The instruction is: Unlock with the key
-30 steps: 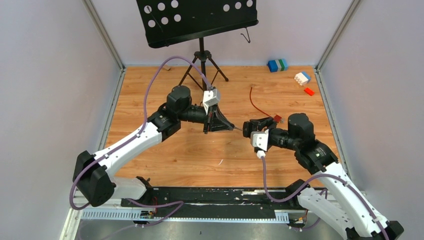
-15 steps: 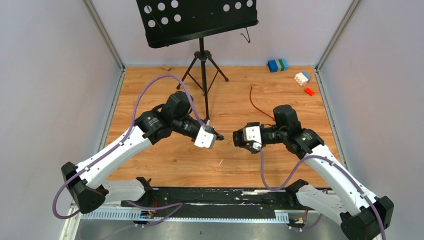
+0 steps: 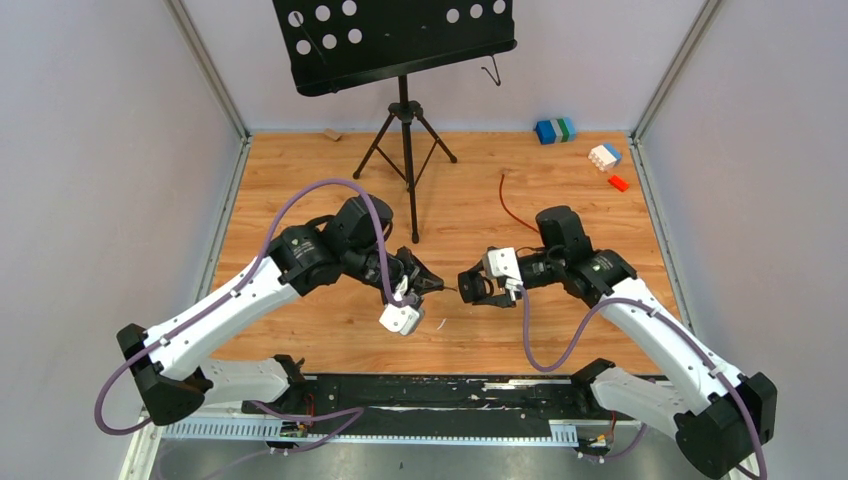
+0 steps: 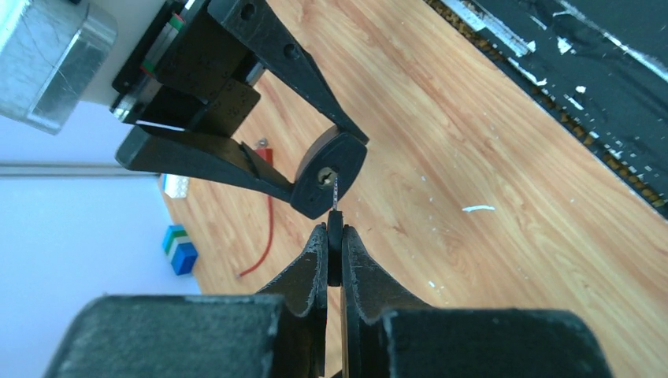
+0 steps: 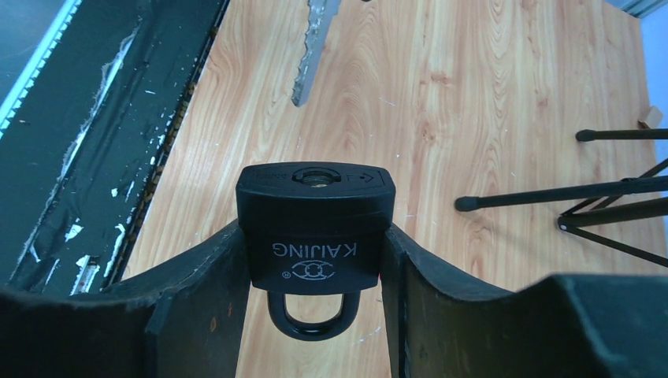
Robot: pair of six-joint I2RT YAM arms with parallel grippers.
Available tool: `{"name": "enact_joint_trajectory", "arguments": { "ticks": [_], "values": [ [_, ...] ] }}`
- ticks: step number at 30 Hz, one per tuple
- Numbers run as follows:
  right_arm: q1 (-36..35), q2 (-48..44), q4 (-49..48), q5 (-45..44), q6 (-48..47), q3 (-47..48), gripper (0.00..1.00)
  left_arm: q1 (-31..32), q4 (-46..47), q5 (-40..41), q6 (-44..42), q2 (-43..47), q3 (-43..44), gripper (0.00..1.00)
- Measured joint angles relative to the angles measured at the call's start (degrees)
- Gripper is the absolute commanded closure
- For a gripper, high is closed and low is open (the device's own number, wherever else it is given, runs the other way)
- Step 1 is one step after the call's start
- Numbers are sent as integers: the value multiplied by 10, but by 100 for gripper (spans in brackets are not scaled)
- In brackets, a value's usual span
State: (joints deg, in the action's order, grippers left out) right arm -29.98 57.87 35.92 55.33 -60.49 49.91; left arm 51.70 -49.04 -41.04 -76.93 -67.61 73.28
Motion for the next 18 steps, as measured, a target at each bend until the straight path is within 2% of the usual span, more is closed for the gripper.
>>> {"name": "enact_joint_trajectory", "arguments": {
  "ticks": [18],
  "values": [
    [-11,51,14,50,9,27,100,33,-19,64,-66,-7,5,100]
  ]
}}
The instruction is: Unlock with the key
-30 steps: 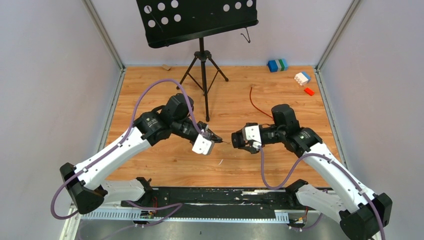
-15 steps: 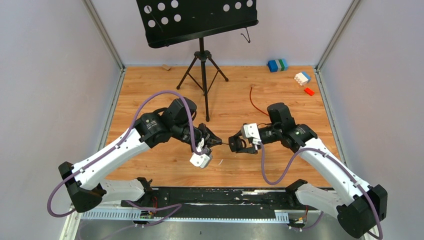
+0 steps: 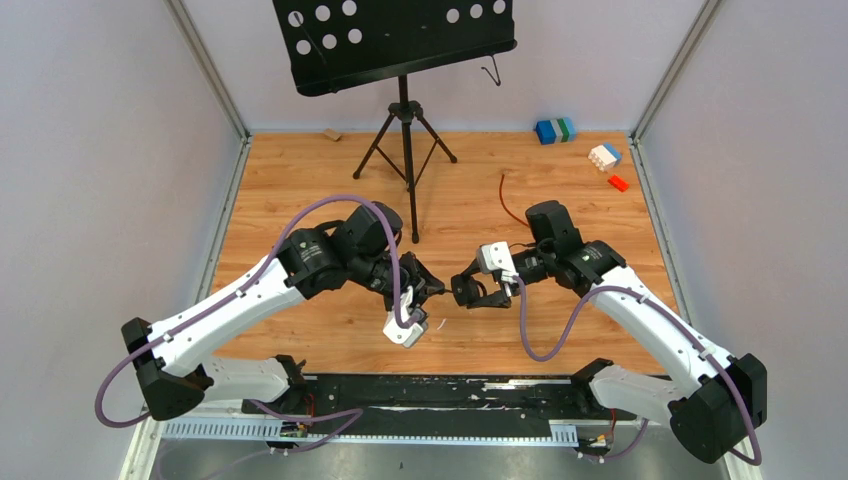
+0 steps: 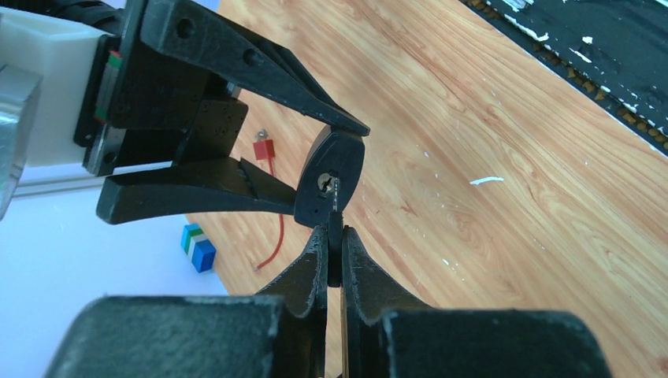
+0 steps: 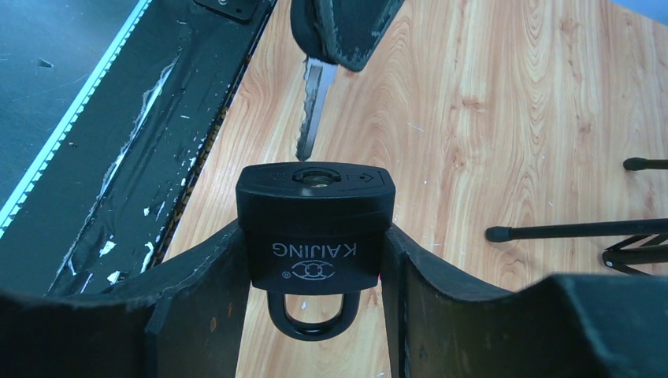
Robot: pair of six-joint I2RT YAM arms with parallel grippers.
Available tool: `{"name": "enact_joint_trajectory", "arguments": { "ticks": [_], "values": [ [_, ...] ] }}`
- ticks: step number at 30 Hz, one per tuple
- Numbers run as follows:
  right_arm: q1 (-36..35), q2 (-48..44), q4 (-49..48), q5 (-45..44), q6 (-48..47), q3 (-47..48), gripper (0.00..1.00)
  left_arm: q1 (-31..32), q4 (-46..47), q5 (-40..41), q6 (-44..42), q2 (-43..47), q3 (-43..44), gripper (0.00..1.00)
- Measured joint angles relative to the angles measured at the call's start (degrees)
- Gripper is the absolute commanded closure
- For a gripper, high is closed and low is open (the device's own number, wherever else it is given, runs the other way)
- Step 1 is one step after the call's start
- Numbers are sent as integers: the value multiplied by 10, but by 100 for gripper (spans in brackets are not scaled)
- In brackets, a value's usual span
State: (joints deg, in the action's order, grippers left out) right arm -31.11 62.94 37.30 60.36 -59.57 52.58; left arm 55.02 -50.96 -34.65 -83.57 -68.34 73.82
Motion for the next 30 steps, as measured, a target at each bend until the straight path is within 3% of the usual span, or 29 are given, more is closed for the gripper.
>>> {"name": "enact_joint_trajectory", "arguments": {
  "ticks": [30],
  "values": [
    [-7,7,2,2,0,3,100,13,-11,36,-29,-25,14,100]
  ]
}}
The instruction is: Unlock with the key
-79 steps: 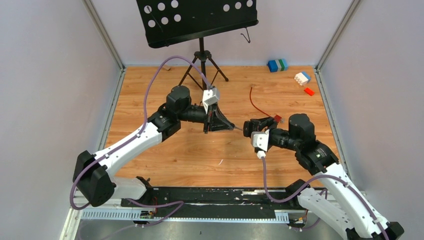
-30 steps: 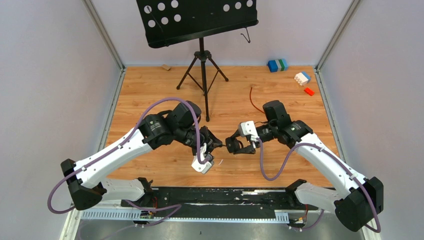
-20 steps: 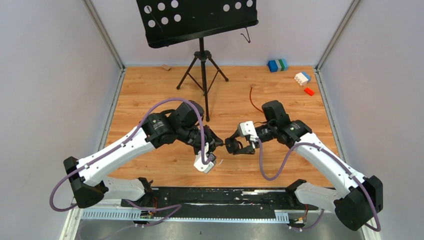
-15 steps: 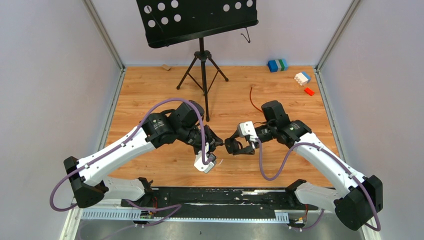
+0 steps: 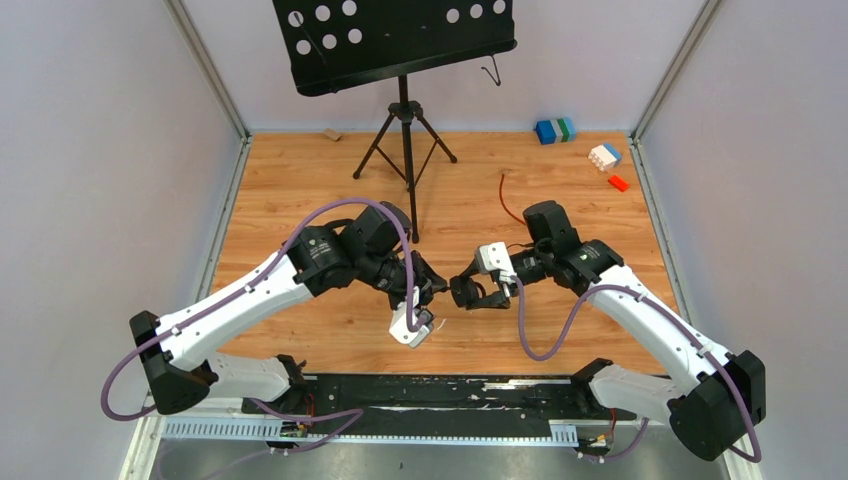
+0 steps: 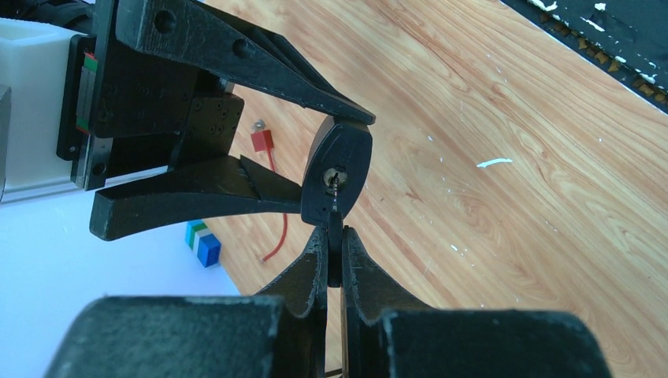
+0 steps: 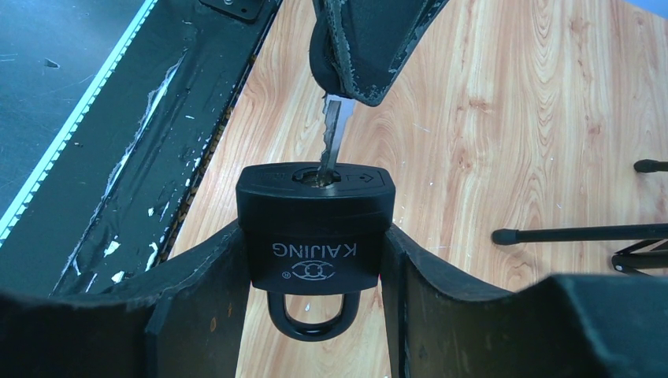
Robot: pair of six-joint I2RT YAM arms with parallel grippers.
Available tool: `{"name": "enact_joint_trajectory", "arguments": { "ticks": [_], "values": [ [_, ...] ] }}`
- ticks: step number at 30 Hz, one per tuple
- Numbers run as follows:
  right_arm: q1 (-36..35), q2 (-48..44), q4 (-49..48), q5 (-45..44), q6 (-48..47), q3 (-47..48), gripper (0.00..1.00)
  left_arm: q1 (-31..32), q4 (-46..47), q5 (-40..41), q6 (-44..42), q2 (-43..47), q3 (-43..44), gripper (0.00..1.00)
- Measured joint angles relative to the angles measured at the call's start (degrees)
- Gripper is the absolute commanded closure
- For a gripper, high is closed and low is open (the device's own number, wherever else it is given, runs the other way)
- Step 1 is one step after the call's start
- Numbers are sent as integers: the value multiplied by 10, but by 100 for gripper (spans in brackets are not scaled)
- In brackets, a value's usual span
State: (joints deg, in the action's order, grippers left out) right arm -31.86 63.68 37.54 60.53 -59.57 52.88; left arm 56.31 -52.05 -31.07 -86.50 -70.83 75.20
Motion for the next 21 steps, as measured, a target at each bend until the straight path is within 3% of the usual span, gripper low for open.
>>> {"name": "enact_joint_trajectory", "arguments": {
  "ticks": [21],
  "values": [
    [0,31,19,0,0,2,100,29,10,55,-22,-8,-16,100]
  ]
}}
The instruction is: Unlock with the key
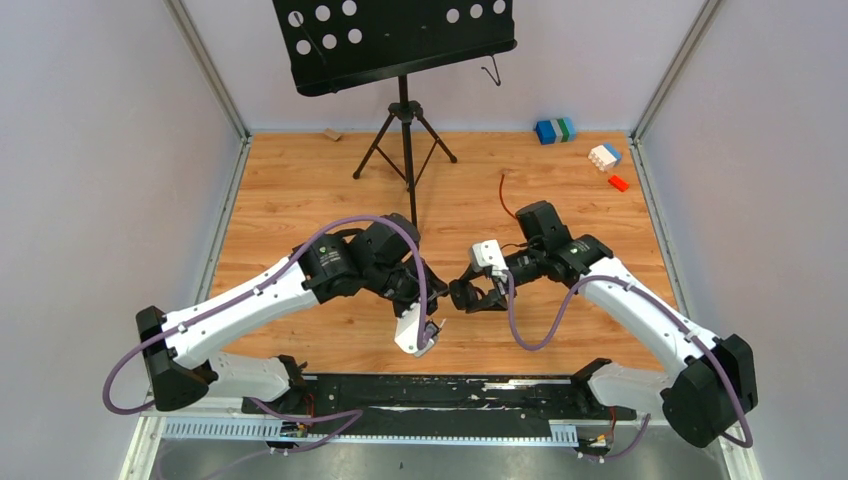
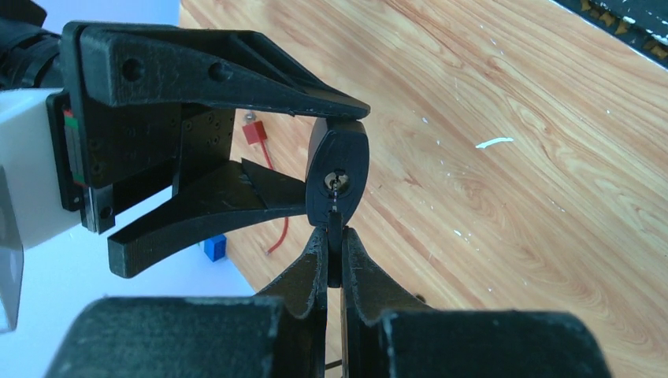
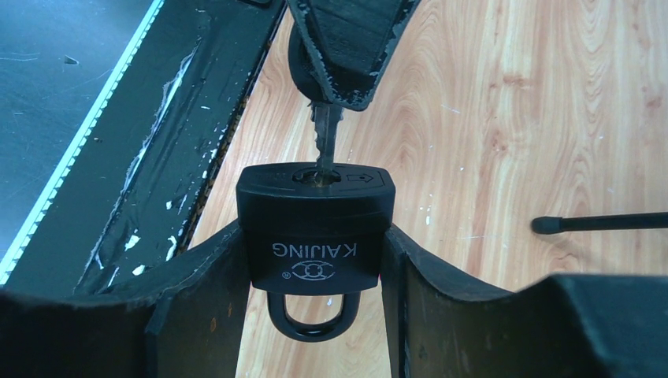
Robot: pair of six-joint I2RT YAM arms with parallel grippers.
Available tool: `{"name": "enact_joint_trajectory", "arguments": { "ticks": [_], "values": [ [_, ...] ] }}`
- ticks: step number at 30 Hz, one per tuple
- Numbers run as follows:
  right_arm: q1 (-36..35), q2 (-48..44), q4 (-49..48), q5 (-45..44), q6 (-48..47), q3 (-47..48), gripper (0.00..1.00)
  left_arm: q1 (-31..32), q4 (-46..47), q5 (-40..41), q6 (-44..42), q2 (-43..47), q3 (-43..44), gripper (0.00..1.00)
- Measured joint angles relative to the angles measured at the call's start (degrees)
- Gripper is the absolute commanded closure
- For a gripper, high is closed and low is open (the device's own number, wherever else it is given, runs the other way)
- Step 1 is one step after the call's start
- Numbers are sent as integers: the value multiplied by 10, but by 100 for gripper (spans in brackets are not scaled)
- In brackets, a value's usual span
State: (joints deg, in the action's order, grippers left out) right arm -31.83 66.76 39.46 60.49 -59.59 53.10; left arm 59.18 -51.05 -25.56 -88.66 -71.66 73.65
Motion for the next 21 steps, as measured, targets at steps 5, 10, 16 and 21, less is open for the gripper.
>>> {"name": "enact_joint_trajectory", "arguments": {
  "ticks": [5,10,16,21],
  "values": [
    [0,26,12,2,-1,6,100,8,22,21,-12,9,-31,100],
    [0,38,17,7,-1,12,100,9,40,29,-18,21,-51,100],
    [0,44,20,17,-1,14,100,11,86,34,-28,52,-102,100],
    [-3,45,19,26,0,16,100,12,110,34,-30,61,-121,100]
  ]
}}
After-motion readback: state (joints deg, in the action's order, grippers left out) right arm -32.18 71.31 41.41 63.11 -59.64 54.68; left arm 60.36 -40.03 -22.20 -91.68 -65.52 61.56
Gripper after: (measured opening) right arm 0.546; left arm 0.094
